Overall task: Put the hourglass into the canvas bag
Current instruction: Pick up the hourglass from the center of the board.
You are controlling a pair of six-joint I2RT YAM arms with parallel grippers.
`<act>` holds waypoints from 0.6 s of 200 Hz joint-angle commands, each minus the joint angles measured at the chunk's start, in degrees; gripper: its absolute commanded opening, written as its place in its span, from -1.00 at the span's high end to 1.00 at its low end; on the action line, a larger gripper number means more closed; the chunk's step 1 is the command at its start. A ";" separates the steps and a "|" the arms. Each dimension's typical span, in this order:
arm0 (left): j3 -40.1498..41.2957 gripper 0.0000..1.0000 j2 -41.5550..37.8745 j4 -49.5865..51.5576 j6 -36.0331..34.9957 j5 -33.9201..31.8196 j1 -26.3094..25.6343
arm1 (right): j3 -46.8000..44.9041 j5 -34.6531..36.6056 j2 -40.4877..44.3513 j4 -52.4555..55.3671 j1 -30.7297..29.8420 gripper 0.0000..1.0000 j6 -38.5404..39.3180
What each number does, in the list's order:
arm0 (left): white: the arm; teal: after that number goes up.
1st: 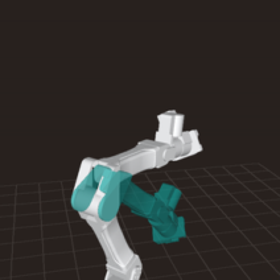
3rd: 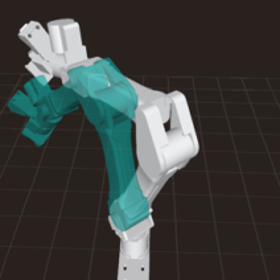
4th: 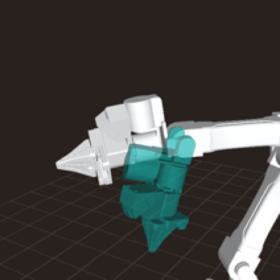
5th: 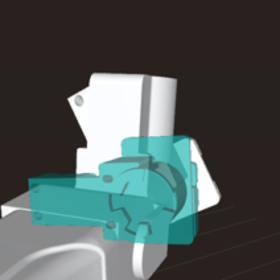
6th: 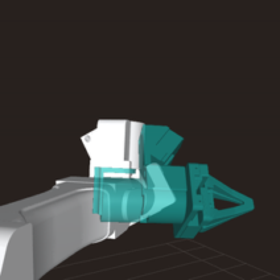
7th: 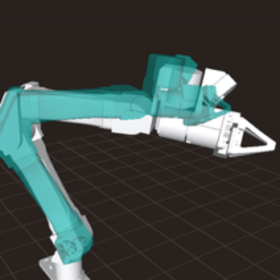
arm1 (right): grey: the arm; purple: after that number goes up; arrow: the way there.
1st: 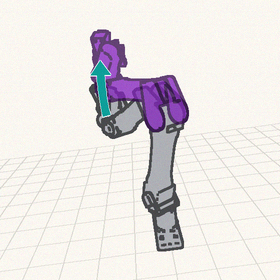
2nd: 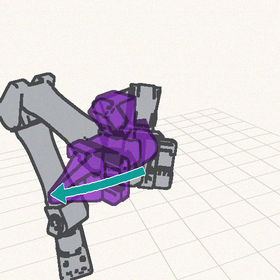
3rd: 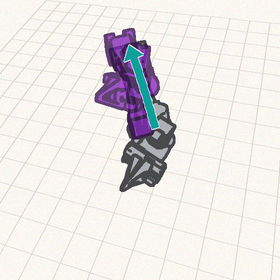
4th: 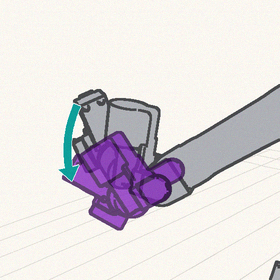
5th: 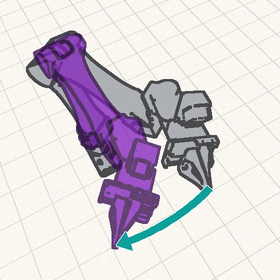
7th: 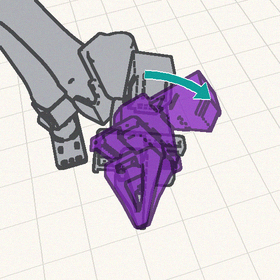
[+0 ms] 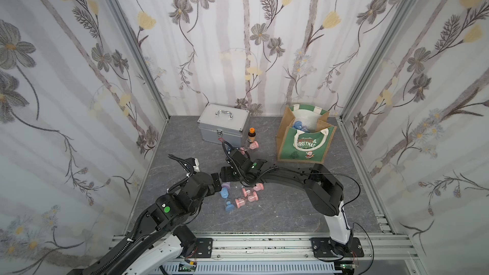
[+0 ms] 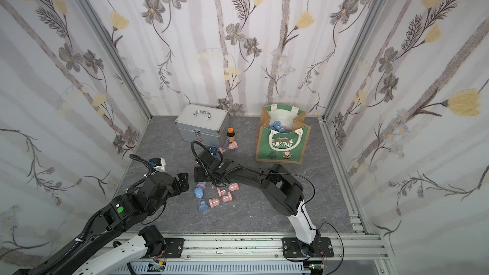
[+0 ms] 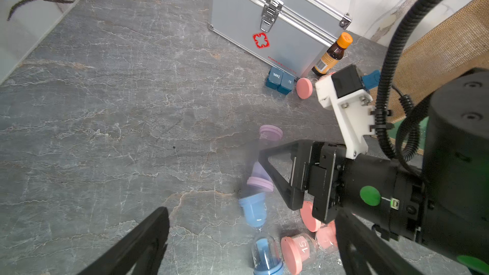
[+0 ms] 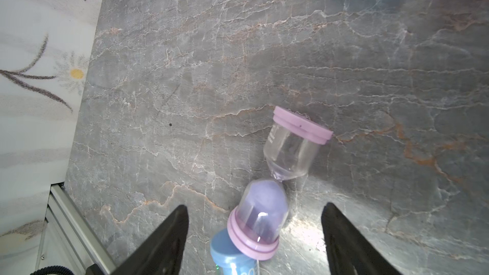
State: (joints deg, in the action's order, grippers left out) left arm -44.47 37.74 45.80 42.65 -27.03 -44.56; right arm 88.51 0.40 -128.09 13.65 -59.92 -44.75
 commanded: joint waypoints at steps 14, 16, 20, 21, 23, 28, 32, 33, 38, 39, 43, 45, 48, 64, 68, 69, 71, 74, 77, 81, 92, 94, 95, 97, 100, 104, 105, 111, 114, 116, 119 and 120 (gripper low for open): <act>-0.56 -1.00 -0.56 1.40 0.77 -2.33 0.08 | 3.03 2.42 -3.34 1.51 -0.45 -0.49 -0.02; -0.58 -1.00 -0.56 1.33 0.77 -2.26 0.08 | 3.11 2.57 -3.42 1.59 -0.46 -0.49 0.03; -0.67 -1.00 -0.56 1.31 0.72 -2.20 0.09 | 3.23 2.79 -3.66 1.78 -0.50 -0.49 0.14; -0.65 -1.00 -0.56 1.31 0.74 -2.18 0.09 | 3.28 2.86 -3.70 1.80 -0.57 -0.48 0.17; -0.67 -1.00 -0.56 1.33 0.69 -2.12 0.08 | 3.32 3.09 -3.73 1.88 -0.60 -0.48 0.23; -0.63 -1.00 -0.56 1.31 0.61 -2.07 0.08 | 3.40 3.89 -3.96 1.97 -0.71 -0.48 0.35; -0.61 -1.00 -0.56 1.35 0.59 -2.15 0.14 | 3.42 4.41 -4.05 2.04 -0.81 -0.48 0.47; -0.61 -1.00 -0.56 1.37 0.59 -2.15 0.16 | 3.42 4.64 -4.07 2.06 -0.81 -0.48 0.51; -0.57 -1.00 -0.56 1.48 0.59 -2.23 0.14 | 3.44 5.01 -4.33 2.22 -0.89 -0.48 0.66; -0.60 -1.00 -0.56 1.53 0.59 -2.24 0.16 | 3.47 5.03 -4.39 2.29 -0.90 -0.48 0.73; -0.61 -1.00 -0.56 1.56 0.68 -2.32 0.20 | 3.58 5.33 -4.55 2.55 -0.90 -0.48 0.81; -0.62 -1.00 -0.56 1.57 0.72 -2.33 0.18 | 3.64 5.42 -4.54 2.71 -0.90 -0.48 0.87; -0.60 -1.00 -0.62 1.57 0.75 -2.33 0.19 | 3.75 5.50 -4.81 3.06 -0.90 -0.48 0.91; -0.53 -1.00 -0.73 1.18 0.76 -2.07 0.22 | 4.26 6.11 -5.42 4.72 -0.90 -0.47 1.59; -0.49 -1.00 -0.67 1.06 0.78 -2.02 0.18 | 4.22 6.45 -5.49 5.02 -0.98 -0.46 1.80; -0.46 -1.00 -0.66 1.05 0.77 -2.02 0.17 | 4.17 6.54 -5.45 5.09 -0.94 -0.46 1.83; -0.45 -1.00 -0.65 1.09 0.77 -1.99 0.19 | 4.09 6.78 -5.47 5.14 -0.98 -0.47 1.88; -0.44 -1.00 -0.65 1.01 0.76 -1.98 0.18 | 4.00 7.06 -5.45 5.43 -0.99 -0.46 2.07; -0.44 -1.00 -0.57 0.98 0.78 -1.92 0.17 | 3.88 7.33 -5.41 5.65 -1.05 -0.46 2.25; -0.40 -1.00 -0.52 0.96 0.76 -1.97 0.21 | 3.74 7.76 -5.32 6.02 -1.07 -0.46 2.57; -0.44 -1.00 -0.47 1.02 0.85 -1.88 0.25 | 3.52 8.95 -5.17 7.18 -1.16 -0.45 3.18; -0.44 -1.00 -0.47 1.00 0.92 -1.89 0.23 | 3.45 9.05 -5.16 7.40 -1.16 -0.45 3.36; -0.44 -1.00 -0.47 0.93 0.88 -1.89 0.20 | 3.39 9.16 -5.15 7.47 -1.16 -0.45 3.40; -0.44 -1.00 -0.47 0.95 0.97 -1.89 0.18 | 3.31 9.35 -5.02 7.63 -1.16 -0.45 3.54; -0.38 -1.00 -0.39 0.77 0.95 -1.81 0.19 | 3.15 9.57 -4.86 7.88 -1.16 -0.45 3.72; -0.27 -1.00 -0.38 0.61 0.94 -1.70 0.19 | 2.89 10.03 -4.75 8.06 -1.16 -0.45 3.94; -0.27 -1.00 -0.38 0.52 0.94 -1.67 0.22 | 2.81 10.03 -4.68 8.13 -1.12 -0.45 4.04; -0.10 -1.00 -0.31 0.20 0.86 -1.48 0.19 | 2.37 10.90 -4.35 8.35 -1.16 -0.44 4.41; 0.02 -1.00 -0.30 0.05 0.81 -1.33 0.17 | 2.13 11.21 -4.29 8.45 -1.16 -0.44 4.56; 0.04 -1.00 -0.23 -0.13 0.80 -1.29 0.19 | 1.94 11.44 -4.17 8.53 -1.16 -0.43 4.65; 0.09 -1.00 -0.14 -0.22 0.76 -1.23 0.23 | 1.71 11.70 -3.97 8.59 -1.12 -0.43 4.81; 0.09 -1.00 -0.13 -0.25 0.76 -1.21 0.24 | 1.64 11.76 -3.95 8.59 -1.14 -0.43 4.83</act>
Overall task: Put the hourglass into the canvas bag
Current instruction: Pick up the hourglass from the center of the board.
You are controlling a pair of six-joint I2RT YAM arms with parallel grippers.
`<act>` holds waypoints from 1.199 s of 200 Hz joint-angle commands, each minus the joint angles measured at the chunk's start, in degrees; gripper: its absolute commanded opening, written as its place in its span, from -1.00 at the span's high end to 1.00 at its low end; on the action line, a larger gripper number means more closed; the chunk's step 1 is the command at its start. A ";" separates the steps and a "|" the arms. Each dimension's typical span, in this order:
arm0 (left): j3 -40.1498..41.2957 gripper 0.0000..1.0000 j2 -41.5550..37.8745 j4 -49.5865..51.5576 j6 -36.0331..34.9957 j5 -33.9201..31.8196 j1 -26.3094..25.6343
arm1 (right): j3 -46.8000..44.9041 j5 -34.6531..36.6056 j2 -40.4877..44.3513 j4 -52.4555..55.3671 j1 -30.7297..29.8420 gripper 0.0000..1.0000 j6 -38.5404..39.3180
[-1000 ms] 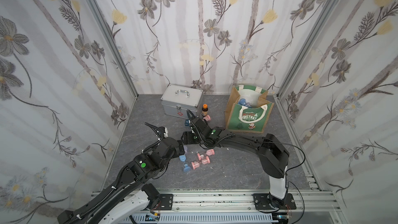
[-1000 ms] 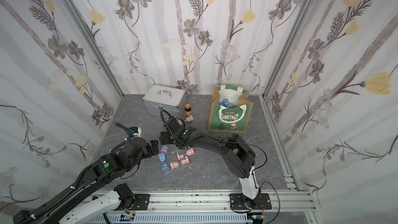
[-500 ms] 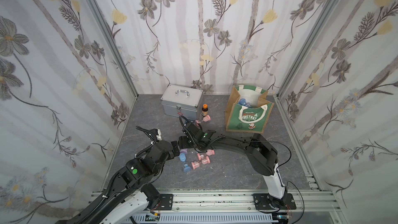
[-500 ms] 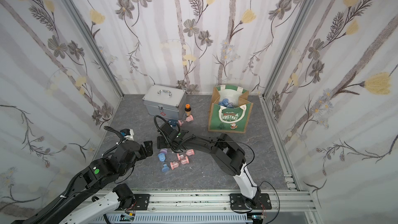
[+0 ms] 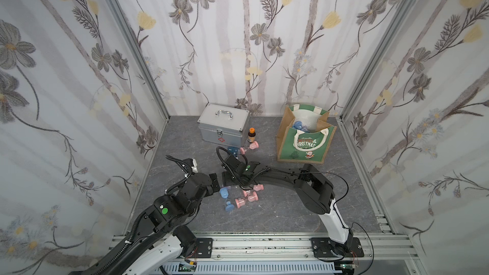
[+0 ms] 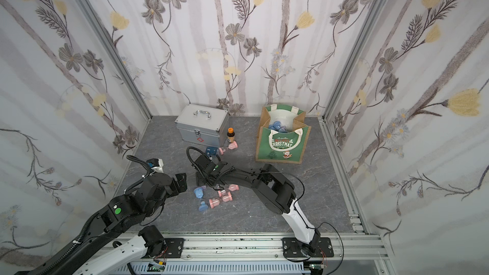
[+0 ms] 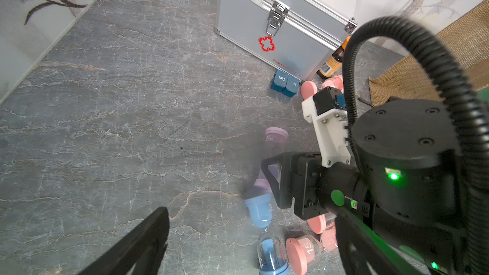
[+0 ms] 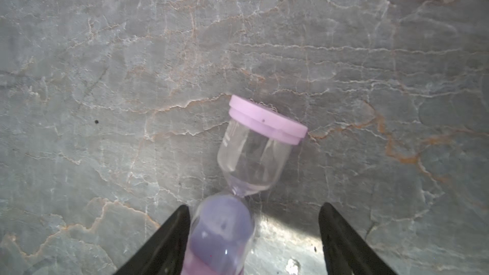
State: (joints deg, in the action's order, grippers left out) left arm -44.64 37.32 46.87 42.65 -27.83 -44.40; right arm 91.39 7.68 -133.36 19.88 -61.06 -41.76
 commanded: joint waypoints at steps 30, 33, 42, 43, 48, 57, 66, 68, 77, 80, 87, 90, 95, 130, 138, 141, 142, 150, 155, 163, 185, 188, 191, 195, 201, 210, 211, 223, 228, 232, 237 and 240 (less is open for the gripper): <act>0.09 -1.00 1.09 -1.61 0.97 -0.18 0.11 | -1.97 6.57 1.39 4.93 0.31 -0.40 3.42; 0.08 -1.00 1.09 -1.73 0.94 -0.20 0.11 | -2.00 6.93 1.44 5.17 0.32 -0.39 3.53; 0.18 -1.00 1.17 -1.85 0.94 -0.12 0.11 | -2.56 7.47 1.60 5.27 0.54 -0.38 3.86; 0.17 -1.00 1.18 -1.82 0.94 -0.12 0.11 | -2.64 7.50 1.61 5.26 0.56 -0.37 3.96; 0.24 -1.00 1.18 -1.92 0.94 -0.20 0.11 | -2.79 7.27 1.75 5.08 0.63 -0.36 4.24; 0.32 -1.00 1.18 -1.96 0.96 -0.27 0.11 | -2.72 6.66 1.68 4.67 0.71 -0.34 4.98; 0.28 -1.00 1.18 -2.26 0.96 -0.18 0.11 | -2.33 6.10 1.24 4.38 0.73 -0.32 6.06; 0.35 -1.00 1.18 -2.30 0.95 -0.20 0.15 | -2.18 6.00 1.17 4.31 0.76 -0.32 6.20; 0.27 -1.00 1.16 -2.45 0.77 -0.18 0.20 | -1.71 6.03 0.70 4.40 0.69 -0.29 6.74; 0.27 -1.00 1.25 -2.42 0.70 -0.18 0.19 | -1.62 5.94 0.66 4.38 0.81 -0.29 6.84; 0.11 -1.00 1.26 -2.36 0.68 -0.21 0.19 | -1.49 5.70 0.44 4.46 0.94 -0.27 7.11; 0.09 -1.00 1.26 -2.30 0.65 -0.32 0.19 | -1.48 5.59 0.41 4.45 1.02 -0.26 7.19; 0.01 -1.00 1.22 -2.24 0.76 -0.29 0.19 | -1.41 5.42 0.37 4.49 1.16 -0.25 7.39; 0.43 -1.00 1.26 -2.64 0.86 -0.15 0.22 | -1.22 4.69 -0.04 4.36 1.43 -0.12 8.31; 0.43 -1.00 1.26 -2.88 0.93 -0.03 0.32 | -1.22 4.71 -0.21 4.32 1.52 -0.11 8.39; 0.43 -1.00 1.26 -2.94 0.91 -0.03 0.29 | -1.30 4.79 -0.19 4.32 1.60 -0.11 8.36; 0.43 -1.00 1.26 -2.98 0.92 -0.03 0.24 | -1.30 4.75 -0.21 4.35 1.58 -0.11 8.36; 0.46 -1.00 1.35 -3.01 0.85 0.05 0.36 | -1.46 4.85 -0.44 4.29 1.64 -0.10 8.46; 0.56 -1.00 1.42 -3.14 0.78 0.06 0.29 | -1.54 4.88 -0.49 4.32 1.73 -0.09 8.47; 0.44 -1.00 1.48 -3.15 0.81 0.04 0.29 | -1.57 4.72 -0.77 4.37 1.82 -0.07 8.55; 0.43 -1.00 1.61 -3.36 0.76 0.32 0.39 | -1.66 4.32 -0.52 4.40 2.02 0.02 8.76; 0.46 -1.00 1.64 -3.37 0.76 0.32 0.37 | -1.66 4.40 -0.41 4.38 2.02 0.02 8.79; 0.44 -1.00 1.62 -3.37 0.76 0.36 0.41 | -1.66 4.48 -0.32 4.45 2.06 0.03 8.86; 0.44 -1.00 1.70 -3.37 0.76 0.40 0.43 | -1.66 4.53 -0.17 4.42 2.05 0.05 8.89; 0.43 -1.00 1.71 -3.37 0.74 0.42 0.39 | -1.66 4.53 0.15 4.40 1.98 0.07 9.04; 0.39 -1.00 1.70 -3.43 0.83 0.38 0.39 | -1.66 4.45 0.63 4.31 2.09 0.12 9.14; 0.41 -1.00 1.70 -3.49 0.84 0.39 0.38 | -1.66 4.45 0.73 4.30 2.09 0.12 9.14; 0.43 -1.00 1.70 -3.84 0.85 0.58 0.37 | -1.72 4.14 1.48 4.21 2.19 0.18 9.41; 0.51 -1.00 1.70 -4.04 0.78 0.67 0.41 | -1.70 4.12 1.85 4.14 2.13 0.20 9.48; 0.44 -1.00 1.70 -4.24 0.68 0.75 0.40 | -1.83 4.04 2.15 4.09 2.24 0.21 9.54; 0.43 -1.00 1.79 -4.32 0.60 0.76 0.39 | -1.98 3.93 2.50 4.00 2.35 0.23 9.59; 0.36 -1.00 1.83 -4.33 0.59 0.76 0.37 | -2.07 3.80 2.77 3.88 2.42 0.24 9.59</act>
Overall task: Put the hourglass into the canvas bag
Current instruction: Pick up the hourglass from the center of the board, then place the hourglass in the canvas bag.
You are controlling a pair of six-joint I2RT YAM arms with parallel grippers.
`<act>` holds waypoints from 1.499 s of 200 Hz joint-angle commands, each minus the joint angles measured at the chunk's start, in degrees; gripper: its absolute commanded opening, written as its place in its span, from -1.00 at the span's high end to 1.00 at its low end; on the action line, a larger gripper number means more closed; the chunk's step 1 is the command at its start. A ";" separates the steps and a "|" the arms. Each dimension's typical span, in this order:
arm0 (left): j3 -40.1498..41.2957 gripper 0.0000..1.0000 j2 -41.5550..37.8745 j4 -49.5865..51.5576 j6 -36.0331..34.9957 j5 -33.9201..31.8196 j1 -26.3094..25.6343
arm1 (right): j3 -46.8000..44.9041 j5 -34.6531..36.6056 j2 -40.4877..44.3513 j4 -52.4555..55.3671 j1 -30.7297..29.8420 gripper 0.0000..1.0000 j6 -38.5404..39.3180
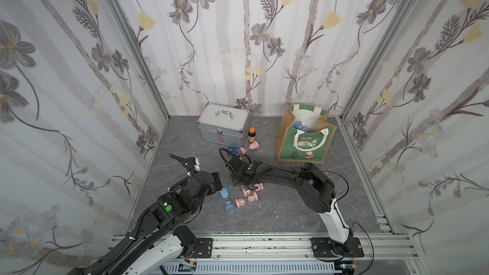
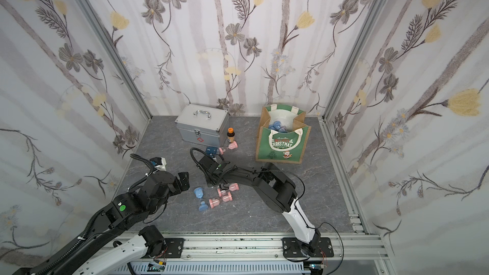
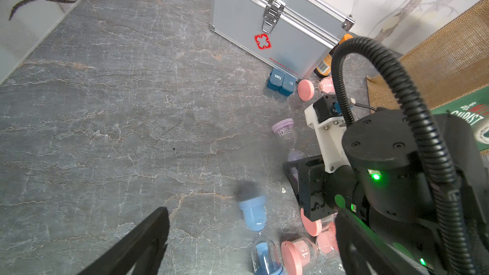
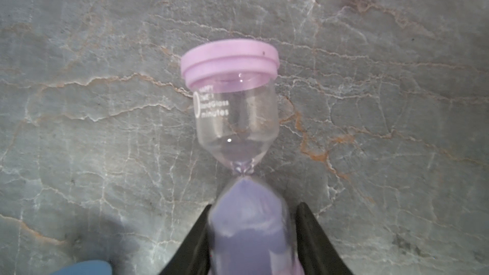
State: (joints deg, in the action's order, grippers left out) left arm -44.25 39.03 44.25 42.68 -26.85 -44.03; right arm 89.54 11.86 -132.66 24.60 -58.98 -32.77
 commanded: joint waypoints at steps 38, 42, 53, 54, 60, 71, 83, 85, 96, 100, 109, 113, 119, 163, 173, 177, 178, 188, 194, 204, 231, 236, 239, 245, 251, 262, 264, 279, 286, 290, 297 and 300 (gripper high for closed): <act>-0.55 -1.00 0.66 -2.69 -0.11 0.45 0.09 | -3.78 -4.42 7.03 -3.97 2.02 0.40 -0.07; -0.61 -1.00 0.74 -2.93 -0.26 0.56 0.09 | -4.38 -4.62 7.74 -4.46 2.26 0.41 -0.16; -1.13 -1.00 1.14 -3.08 -0.48 0.75 0.13 | -5.56 -5.49 9.48 -5.24 2.78 0.43 -0.52; -1.20 -1.00 1.18 -3.10 -0.49 0.75 0.11 | -5.62 -5.55 9.63 -5.21 2.84 0.43 -0.53; -1.56 -1.00 1.44 -3.19 -0.70 0.93 0.17 | -5.99 -5.76 10.64 -5.34 3.05 0.44 -0.48; -2.12 -1.00 2.07 -3.79 -1.28 1.42 0.17 | -6.63 -5.72 12.58 -5.35 3.58 0.46 -0.48; -2.74 -1.00 2.92 -4.68 -2.00 2.08 0.17 | -7.44 -5.75 15.20 -5.43 4.32 0.48 -0.53; -2.81 -1.00 3.08 -4.83 -2.10 2.18 0.17 | -7.62 -5.69 15.65 -5.50 4.49 0.48 -0.49; -3.52 -1.00 3.97 -5.75 -2.71 2.90 0.17 | -8.10 -5.83 18.09 -5.53 5.36 0.49 -0.45; -3.82 -1.00 4.36 -6.05 -2.96 3.22 0.17 | -8.22 -5.95 19.06 -5.46 5.65 0.50 -0.36; -4.45 -1.00 5.26 -6.89 -3.49 3.98 0.32 | -8.49 -5.84 21.21 -5.27 6.46 0.51 -0.06; -4.72 -1.00 5.63 -7.34 -3.83 4.42 0.22 | -8.61 -5.61 22.21 -5.18 6.78 0.51 0.11; -5.15 -1.00 6.30 -8.03 -4.40 5.12 0.29 | -8.73 -5.25 23.63 -5.18 7.38 0.52 0.33; -7.74 -1.00 10.81 -13.94 -7.04 8.88 0.37 | -7.85 -2.59 32.93 -2.69 12.73 0.56 2.79; -8.27 -1.00 11.96 -15.59 -7.72 10.07 0.35 | -7.66 -1.47 34.66 -2.06 14.02 0.57 3.44; -8.46 -1.00 12.45 -16.20 -7.97 10.56 0.35 | -7.70 -1.06 35.44 -1.89 14.08 0.57 3.84; -8.56 -1.00 12.51 -16.38 -8.01 10.62 0.35 | -7.66 -0.97 35.58 -1.87 14.12 0.57 3.94; -9.24 -1.00 13.81 -17.68 -8.51 11.77 0.36 | -7.14 -0.29 36.95 -0.89 17.23 0.57 4.68; -9.73 -1.00 14.49 -18.44 -8.94 12.57 0.35 | -6.51 0.30 37.76 -0.13 18.21 0.58 5.02; -10.28 -1.00 15.68 -19.85 -9.59 13.75 0.36 | -6.07 0.91 39.19 0.64 19.79 0.58 5.79; -11.36 -1.00 18.77 -23.73 -11.15 16.79 0.38 | -4.74 2.26 41.68 3.10 25.11 0.59 7.03; -11.51 -1.00 19.30 -24.41 -11.37 17.49 0.43 | -4.64 2.29 42.81 3.52 26.25 0.59 7.02; -11.54 -1.00 19.59 -24.87 -11.54 17.83 0.40 | -4.57 2.37 43.04 3.67 27.00 0.59 7.09; -11.69 -1.00 20.28 -25.68 -11.68 18.45 0.35 | -4.85 2.34 43.39 3.79 28.38 0.59 7.18; -11.80 -1.00 20.91 -26.54 -11.88 19.06 0.39 | -4.90 2.30 43.54 3.95 29.81 0.59 7.20; -11.95 -1.00 22.07 -28.23 -12.40 20.04 0.36 | -4.94 2.24 43.63 4.05 32.11 0.59 7.54; -11.97 -1.00 22.30 -28.51 -12.43 20.18 0.39 | -4.97 2.46 43.58 4.01 32.51 0.59 7.61; -12.67 -1.00 24.07 -29.75 -12.48 21.19 0.36 | -4.75 2.31 42.74 4.05 35.65 0.59 7.98; -13.09 -1.00 24.86 -30.32 -12.62 21.85 0.38 | -4.62 1.69 42.21 3.89 37.29 0.59 8.17; -13.20 -1.00 25.30 -30.74 -12.78 22.33 0.36 | -4.59 1.33 41.64 3.72 38.05 0.59 8.25; -13.39 -1.00 26.03 -31.54 -12.77 22.85 0.40 | -4.19 0.62 40.70 3.69 39.31 0.59 8.47; -13.47 -1.00 26.32 -31.76 -12.74 23.08 0.42 | -4.00 0.37 39.49 3.70 39.76 0.60 8.57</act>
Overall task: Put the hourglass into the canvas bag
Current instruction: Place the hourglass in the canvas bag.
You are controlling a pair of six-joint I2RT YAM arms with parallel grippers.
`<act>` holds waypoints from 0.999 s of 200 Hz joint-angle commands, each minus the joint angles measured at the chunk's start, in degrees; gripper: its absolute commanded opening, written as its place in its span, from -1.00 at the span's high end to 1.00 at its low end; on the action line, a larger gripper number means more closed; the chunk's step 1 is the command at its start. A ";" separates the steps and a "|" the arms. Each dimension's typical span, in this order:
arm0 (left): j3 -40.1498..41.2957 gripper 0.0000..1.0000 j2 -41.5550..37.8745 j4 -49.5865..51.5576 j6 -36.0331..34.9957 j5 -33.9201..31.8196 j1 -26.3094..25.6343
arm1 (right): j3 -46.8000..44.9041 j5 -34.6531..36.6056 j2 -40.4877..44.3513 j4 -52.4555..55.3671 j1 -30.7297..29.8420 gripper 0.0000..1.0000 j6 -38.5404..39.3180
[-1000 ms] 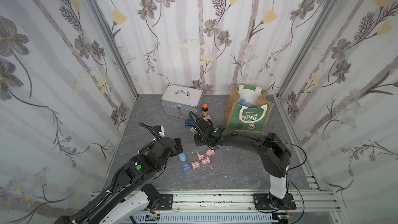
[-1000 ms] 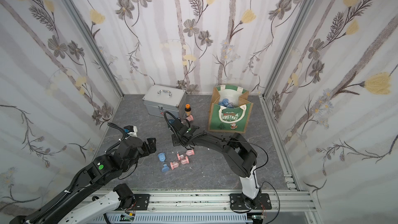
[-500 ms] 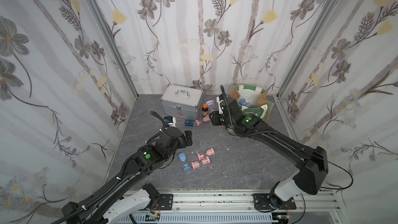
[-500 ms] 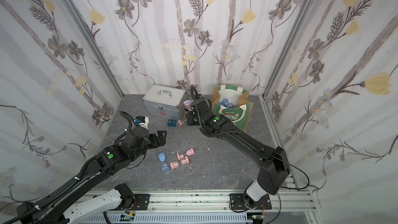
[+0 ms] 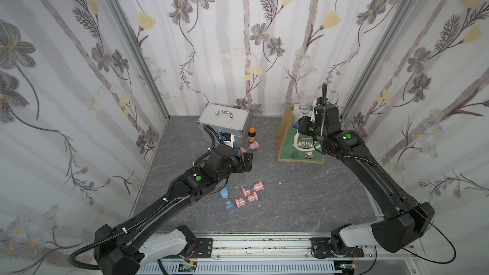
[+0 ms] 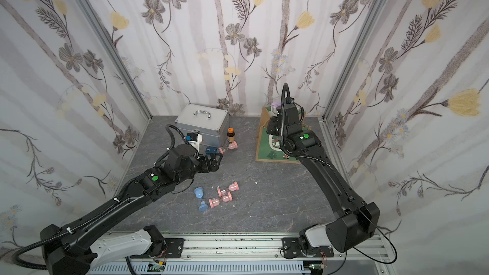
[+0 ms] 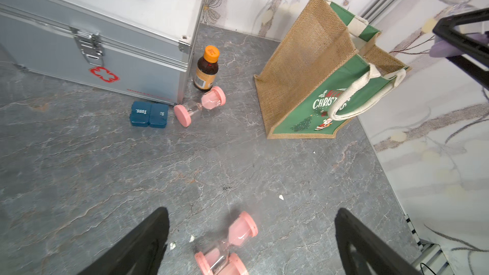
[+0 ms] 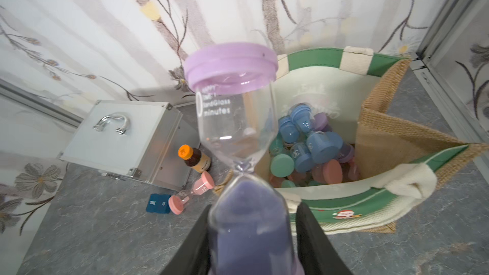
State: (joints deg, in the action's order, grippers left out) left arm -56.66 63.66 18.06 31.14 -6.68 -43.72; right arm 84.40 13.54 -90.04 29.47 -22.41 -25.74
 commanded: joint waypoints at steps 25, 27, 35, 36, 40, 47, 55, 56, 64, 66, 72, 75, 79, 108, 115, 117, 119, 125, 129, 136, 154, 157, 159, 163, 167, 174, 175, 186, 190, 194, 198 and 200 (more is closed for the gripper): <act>-2.32 -1.00 4.02 -6.66 -1.25 4.21 0.10 | 3.08 -2.04 -7.53 -1.35 6.05 0.60 1.92; -2.42 -1.00 4.13 -6.67 -1.30 4.26 0.06 | 3.37 -2.07 -7.87 -1.31 6.22 0.60 2.01; -2.78 -1.00 4.78 -6.88 -1.27 4.59 0.09 | 4.31 -2.16 -9.45 -1.35 6.77 0.60 2.17; -2.81 -1.00 4.84 -6.85 -1.31 4.62 0.07 | 4.31 -2.16 -9.45 -1.35 6.77 0.60 2.17; -2.91 -1.00 5.17 -7.00 -1.37 4.77 0.13 | 4.79 -2.10 -10.30 -1.39 6.94 0.60 2.31; -3.12 -1.00 5.62 -7.16 -1.36 5.05 0.09 | 5.65 -1.88 -11.65 -1.38 7.25 0.60 2.57; -3.43 -1.00 6.15 -7.14 -1.39 5.17 0.09 | 6.77 -1.90 -13.14 -1.24 7.67 0.60 2.71; -3.48 -1.00 6.18 -7.11 -1.41 5.18 0.07 | 6.93 -1.88 -13.36 -1.21 7.79 0.60 2.71; -3.75 -1.00 6.59 -7.01 -1.37 5.26 0.12 | 7.88 -1.92 -14.80 -1.17 8.27 0.60 2.71; -3.79 -1.00 6.68 -7.06 -1.37 5.27 0.08 | 8.08 -1.98 -15.10 -1.22 8.35 0.61 2.71; -3.96 -1.00 6.89 -7.09 -1.34 5.25 0.08 | 8.76 -2.18 -16.00 -1.26 8.71 0.61 2.78; -3.97 -1.00 7.04 -7.20 -1.30 5.27 0.05 | 9.06 -2.39 -16.54 -1.27 8.85 0.60 2.86; -3.95 -1.00 7.17 -7.18 -1.25 5.19 0.04 | 9.58 -2.63 -17.32 -1.26 9.03 0.61 2.96; -4.59 -1.00 8.10 -7.09 -1.38 5.01 0.07 | 13.07 -4.15 -22.22 -0.34 10.33 0.60 3.24; -4.58 -1.00 8.23 -7.12 -1.37 4.87 0.12 | 13.41 -4.38 -23.12 -0.21 10.50 0.60 3.24; -4.57 -1.00 8.30 -7.18 -1.35 4.84 0.06 | 13.48 -4.46 -23.40 -0.21 10.54 0.59 3.30; -4.59 -1.00 8.32 -7.23 -1.36 4.83 0.05 | 13.50 -4.53 -23.57 -0.21 10.55 0.59 3.32; -4.64 -1.00 8.32 -7.25 -1.41 4.83 0.04 | 13.59 -4.73 -24.43 -0.21 10.61 0.58 3.41; -4.68 -1.00 8.31 -7.26 -1.47 4.83 0.05 | 13.67 -4.83 -24.91 -0.21 10.65 0.58 3.49; -4.78 -1.00 8.32 -7.21 -1.49 4.83 0.05 | 13.77 -4.99 -25.92 0.01 10.70 0.58 3.59; -4.85 -1.00 9.62 -7.15 -1.41 4.83 0.10 | 13.73 -5.60 -28.40 0.57 10.64 0.55 3.68; -4.86 -1.00 9.72 -7.19 -1.37 4.83 0.11 | 13.69 -5.58 -28.72 0.69 10.68 0.54 3.75; -4.86 -1.00 9.79 -7.19 -1.35 4.83 0.08 | 13.69 -5.62 -28.99 0.79 10.67 0.54 3.76; -4.85 -1.00 9.86 -7.20 -1.39 4.89 0.12 | 13.64 -5.40 -29.31 0.91 10.64 0.53 3.76; -4.86 -1.00 9.84 -7.12 -1.43 4.85 0.05 | 13.53 -5.45 -29.65 1.01 10.66 0.53 3.70; -4.86 -1.00 9.88 -7.08 -1.50 4.84 0.06 | 13.22 -5.43 -30.11 1.00 10.66 0.52 3.68; -4.86 -1.00 9.85 -7.08 -1.51 4.83 0.05 | 13.19 -5.40 -30.11 1.01 10.65 0.51 3.68; -4.86 -1.00 9.84 -6.80 -1.48 4.50 0.08 | 12.73 -5.45 -30.36 1.01 10.68 0.44 3.63; -4.86 -1.00 9.76 -6.80 -1.50 4.40 0.06 | 12.65 -5.50 -30.41 0.96 10.67 0.41 3.62; -4.86 -1.00 9.75 -6.74 -1.41 4.31 0.10 | 12.57 -5.54 -30.37 0.94 10.64 0.38 3.60; -4.82 -1.00 9.74 -6.80 -1.39 4.30 0.09 | 12.48 -5.54 -30.24 0.91 10.64 0.35 3.64; -4.78 -1.00 9.75 -6.77 -1.42 4.30 0.06 | 12.42 -5.61 -30.21 0.86 10.68 0.34 3.67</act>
State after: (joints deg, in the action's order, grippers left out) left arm -61.12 73.43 12.25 29.98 -1.69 -43.72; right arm 97.12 8.47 -120.07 30.76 -11.73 -22.26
